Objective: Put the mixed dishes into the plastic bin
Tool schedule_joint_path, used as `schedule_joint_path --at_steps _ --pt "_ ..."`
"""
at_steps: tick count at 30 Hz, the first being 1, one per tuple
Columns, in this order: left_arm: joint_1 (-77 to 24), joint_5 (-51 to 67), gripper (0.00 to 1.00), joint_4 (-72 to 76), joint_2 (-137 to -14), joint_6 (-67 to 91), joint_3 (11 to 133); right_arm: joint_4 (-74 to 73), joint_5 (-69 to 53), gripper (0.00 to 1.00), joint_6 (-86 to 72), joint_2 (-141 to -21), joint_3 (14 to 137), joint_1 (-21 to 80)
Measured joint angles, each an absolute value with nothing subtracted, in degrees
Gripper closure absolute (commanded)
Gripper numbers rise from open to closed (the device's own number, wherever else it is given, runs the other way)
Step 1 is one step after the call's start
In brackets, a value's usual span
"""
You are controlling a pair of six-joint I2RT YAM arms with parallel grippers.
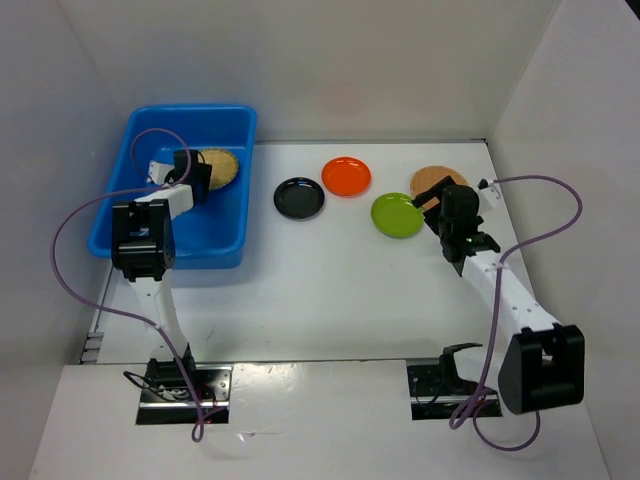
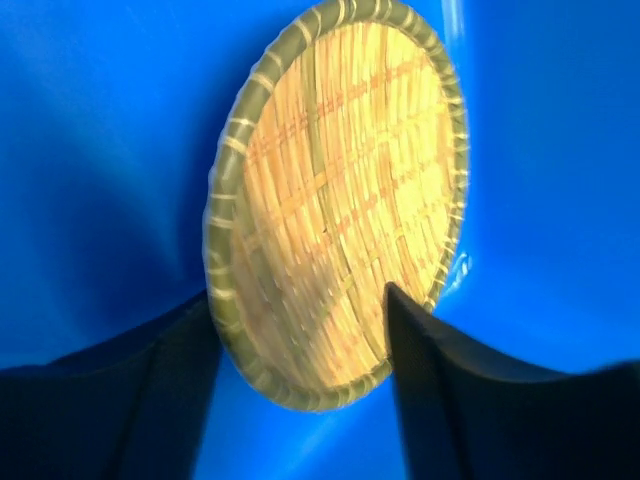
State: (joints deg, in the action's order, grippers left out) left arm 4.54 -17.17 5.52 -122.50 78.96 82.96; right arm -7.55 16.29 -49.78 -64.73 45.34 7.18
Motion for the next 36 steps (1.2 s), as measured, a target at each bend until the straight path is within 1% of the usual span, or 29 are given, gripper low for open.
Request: schedule_joint_path --at_steps 4,5,8,12,20,25,26,28,33,36 --pt "5.0 -16.7 0.12 4.3 -122.5 76.9 83.1 -7.9 18.3 0.00 -52.1 -71.5 45.6 7.0" --pt "5.0 -16.6 0.12 3.8 -122.5 76.4 83.4 -7.9 18.6 0.00 -52.7 -73.2 45.8 6.9" --pt "5.0 -16.8 0.05 1.2 -122.4 73.5 85.7 -8.0 18.9 0.00 -53.8 -78.1 47.1 6.5" --pt "5.0 -17.3 0.01 -3.9 -122.3 68.9 90.3 -7.7 19.0 0.00 -55.2 -82.8 49.0 6.2" --pt "4.7 -19.6 0.01 -8.1 -117.4 59.0 92.2 -7.3 20.8 0.00 -58.0 -85.7 50.0 4.6" --pt "4.7 -19.0 0.01 -9.0 -112.5 52.0 91.7 -5.1 21.6 0.09 -59.9 -87.5 49.8 2.0" --pt "4.7 -18.6 0.01 -9.0 -111.0 50.5 91.3 -4.6 21.7 0.09 -60.3 -87.9 49.8 1.7" --pt "4.7 -17.0 0.01 -8.6 -107.4 47.8 90.0 -2.9 21.9 0.12 -60.7 -88.9 49.6 1.2" --pt "4.7 -11.4 0.01 -6.0 -96.8 43.1 86.1 0.8 22.1 0.12 -62.4 -93.1 49.4 0.6" --pt "4.7 -7.9 0.01 -4.1 -91.9 41.1 85.8 1.5 21.8 0.12 -63.3 -95.8 49.5 0.2"
